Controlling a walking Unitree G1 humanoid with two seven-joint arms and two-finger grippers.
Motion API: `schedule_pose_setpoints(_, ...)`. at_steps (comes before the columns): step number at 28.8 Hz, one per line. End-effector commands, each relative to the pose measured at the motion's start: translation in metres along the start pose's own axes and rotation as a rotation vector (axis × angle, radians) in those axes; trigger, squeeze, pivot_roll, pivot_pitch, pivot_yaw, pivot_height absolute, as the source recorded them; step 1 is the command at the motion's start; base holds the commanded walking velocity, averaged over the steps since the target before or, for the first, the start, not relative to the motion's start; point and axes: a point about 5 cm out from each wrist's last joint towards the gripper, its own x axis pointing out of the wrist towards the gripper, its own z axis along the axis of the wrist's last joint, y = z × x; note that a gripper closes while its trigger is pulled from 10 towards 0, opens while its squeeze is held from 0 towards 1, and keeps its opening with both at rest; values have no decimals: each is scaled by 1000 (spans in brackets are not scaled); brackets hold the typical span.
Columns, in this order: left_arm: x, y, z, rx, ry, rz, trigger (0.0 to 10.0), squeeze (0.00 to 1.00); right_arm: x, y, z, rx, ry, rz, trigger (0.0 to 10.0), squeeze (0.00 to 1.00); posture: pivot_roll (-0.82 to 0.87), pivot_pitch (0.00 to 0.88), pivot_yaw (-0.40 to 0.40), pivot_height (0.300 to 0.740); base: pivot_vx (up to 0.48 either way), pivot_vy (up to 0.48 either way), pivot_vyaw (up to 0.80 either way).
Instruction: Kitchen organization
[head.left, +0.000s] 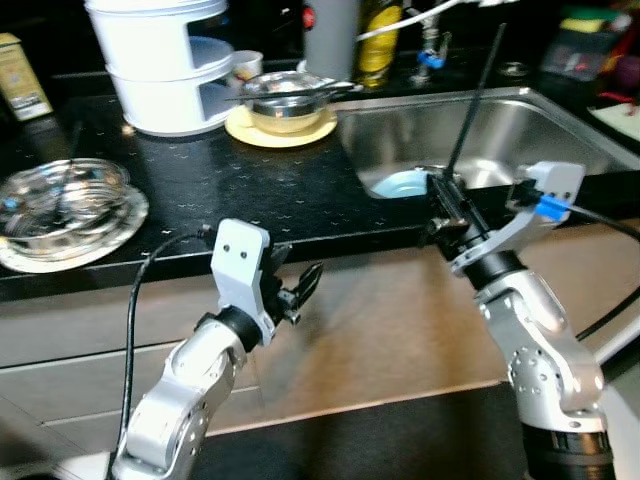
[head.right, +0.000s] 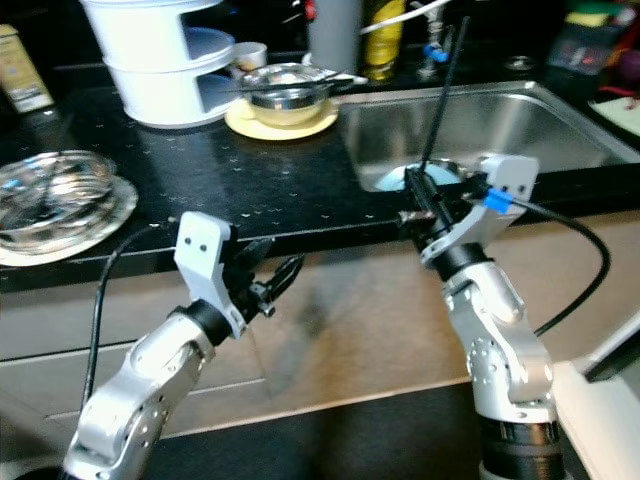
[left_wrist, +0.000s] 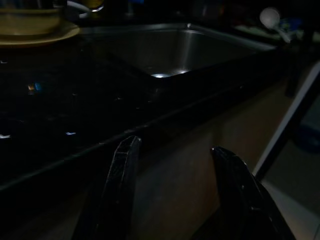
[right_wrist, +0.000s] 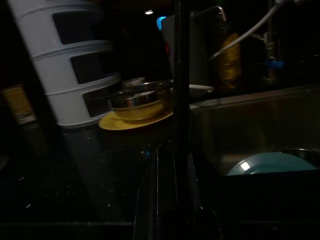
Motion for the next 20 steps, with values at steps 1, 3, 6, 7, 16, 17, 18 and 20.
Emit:
schedule_pose_setpoints(1,-2,0,-2,1,9,2,10000,0,-1,-1,1,-9,1,-2,10000,0,-98,167,-36,740,0,-398,0)
schedule_pose_setpoints(3,-2,0,-2,0,7,4,10000,0,-1,0,1,-8,4,6,10000,0,-99,166,-37,740,0,-403,0)
schedule_pose_setpoints(6,-1,1,-3,-2,6,9,10000,0,-1,1,1,-12,11,15,10000,0,-103,166,-39,740,0,-401,0)
schedule_pose_setpoints(7,-1,1,-3,-3,5,11,10000,0,-1,2,1,-16,16,20,10000,0,-103,166,-39,740,0,-398,0)
schedule_pose_setpoints(16,0,4,-3,-3,2,20,10000,0,0,4,1,-34,25,35,10000,0,-107,164,-40,740,0,-400,0)
schedule_pose_setpoints(17,0,4,-3,-2,2,21,10000,0,0,4,1,-35,25,36,10000,0,-107,164,-40,740,0,-401,0)
schedule_pose_setpoints(18,0,4,-3,-2,2,21,10000,0,0,4,1,-35,25,36,10000,0,-107,164,-40,740,0,-401,0)
schedule_pose_setpoints(20,0,6,-4,-51,17,37,10000,0,0,4,2,-38,27,38,10000,0,-110,161,-40,740,0,-201,0)
